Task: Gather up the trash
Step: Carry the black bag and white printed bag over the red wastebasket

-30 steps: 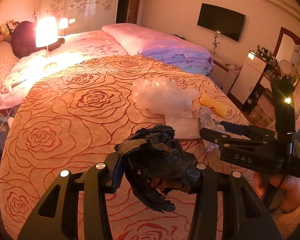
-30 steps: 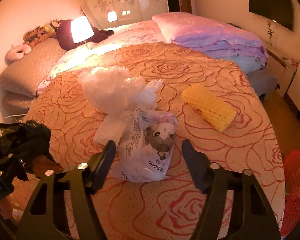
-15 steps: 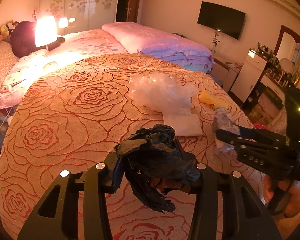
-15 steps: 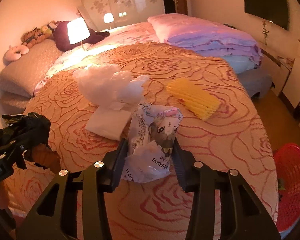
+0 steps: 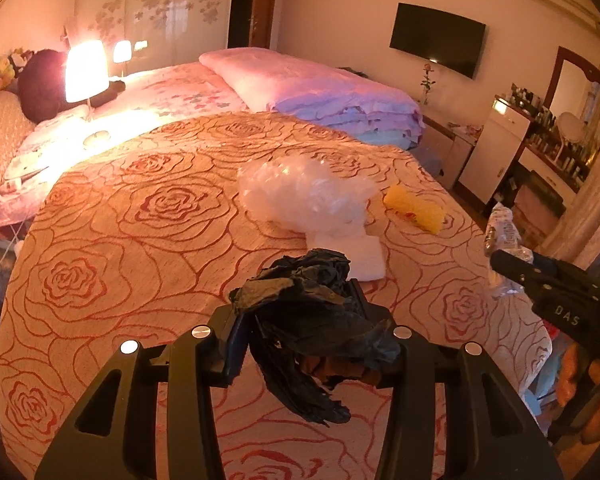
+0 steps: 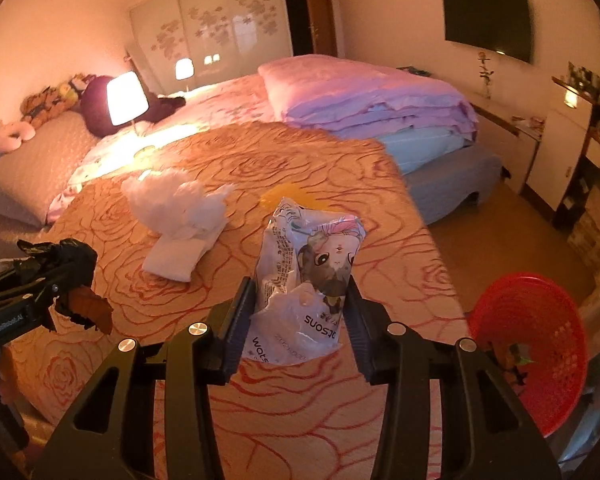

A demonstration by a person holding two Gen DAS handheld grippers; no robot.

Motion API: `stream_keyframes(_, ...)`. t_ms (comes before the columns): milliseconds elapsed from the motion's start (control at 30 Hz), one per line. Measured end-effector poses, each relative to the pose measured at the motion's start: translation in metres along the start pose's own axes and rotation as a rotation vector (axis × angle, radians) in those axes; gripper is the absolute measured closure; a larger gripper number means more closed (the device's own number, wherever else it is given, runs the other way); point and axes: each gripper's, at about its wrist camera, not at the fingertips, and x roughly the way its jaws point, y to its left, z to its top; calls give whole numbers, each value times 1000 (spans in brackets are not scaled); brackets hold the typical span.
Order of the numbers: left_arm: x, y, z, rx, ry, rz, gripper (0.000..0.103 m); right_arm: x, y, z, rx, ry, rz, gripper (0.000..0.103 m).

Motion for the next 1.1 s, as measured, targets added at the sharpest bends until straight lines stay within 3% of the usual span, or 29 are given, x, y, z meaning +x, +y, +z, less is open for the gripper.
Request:
stream_keyframes(833,1,-38,24,65,-27,-50,60,-37,-49,2,94,-62,-96,60)
stream_keyframes(1100,7,-67,38,91,-23,-109,60,-46,-68,0,129,-77,-128,60)
